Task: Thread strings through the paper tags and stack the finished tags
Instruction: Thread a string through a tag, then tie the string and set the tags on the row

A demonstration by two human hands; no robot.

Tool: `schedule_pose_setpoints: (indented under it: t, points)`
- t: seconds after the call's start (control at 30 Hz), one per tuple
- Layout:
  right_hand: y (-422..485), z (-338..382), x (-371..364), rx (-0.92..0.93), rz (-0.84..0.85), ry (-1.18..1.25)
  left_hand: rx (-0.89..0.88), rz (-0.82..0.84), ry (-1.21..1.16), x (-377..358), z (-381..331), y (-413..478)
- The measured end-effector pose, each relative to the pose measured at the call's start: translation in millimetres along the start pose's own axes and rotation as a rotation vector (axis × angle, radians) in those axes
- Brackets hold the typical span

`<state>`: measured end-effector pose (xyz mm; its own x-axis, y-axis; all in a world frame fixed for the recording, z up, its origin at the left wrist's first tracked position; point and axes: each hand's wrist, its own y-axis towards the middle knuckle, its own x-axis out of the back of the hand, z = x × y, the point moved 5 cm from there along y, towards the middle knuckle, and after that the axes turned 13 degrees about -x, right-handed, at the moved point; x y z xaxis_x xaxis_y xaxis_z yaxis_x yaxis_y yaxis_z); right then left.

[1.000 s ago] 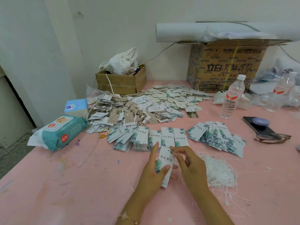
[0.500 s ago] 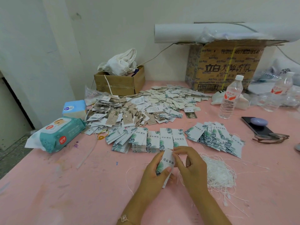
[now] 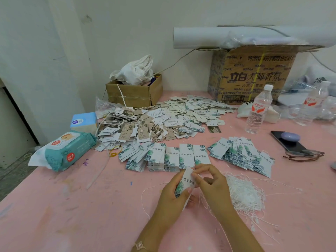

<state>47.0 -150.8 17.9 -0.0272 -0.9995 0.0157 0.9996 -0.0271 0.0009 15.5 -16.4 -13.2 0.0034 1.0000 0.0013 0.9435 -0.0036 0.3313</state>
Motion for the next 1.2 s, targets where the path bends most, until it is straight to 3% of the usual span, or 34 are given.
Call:
schedule_pose_setpoints:
  t: [0.13, 0.23, 0.4, 0.53, 0.63, 0.73, 0.9, 1.2]
  points:
    - [0, -8, -4, -0.249, 0.14, 0.247, 0.005, 0.021, -0.008, -3, -1, -1]
    - [-1, -15, -6, -0.387, 0.233, 0.28, -0.017, 0.032, 0.022, -2, -2, 0]
    - [-4, -6, -7, -0.339, 0.24, 0.334, -0.017, 0.013, -0.018, -3, -7, 0]
    - [-2, 2, -3, -0.219, 0.171, 0.302, -0.06, -0.167, -0.027, 9, -11, 3]
    - [-2, 1, -6, -0.205, 0.236, 0.302, 0.005, -0.21, -0.118, 12, -9, 5]
    - [-5, -6, -15, -0.282, 0.326, 0.268, 0.106, -0.211, -0.192, 11, -3, 5]
    - [-1, -16, -17, -0.337, 0.302, 0.28, 0.215, -0.192, -0.307, 7, 0, 4]
    - [-6, -12, -21, -0.317, 0.394, 0.254, 0.241, -0.179, -0.336, 6, 1, 3]
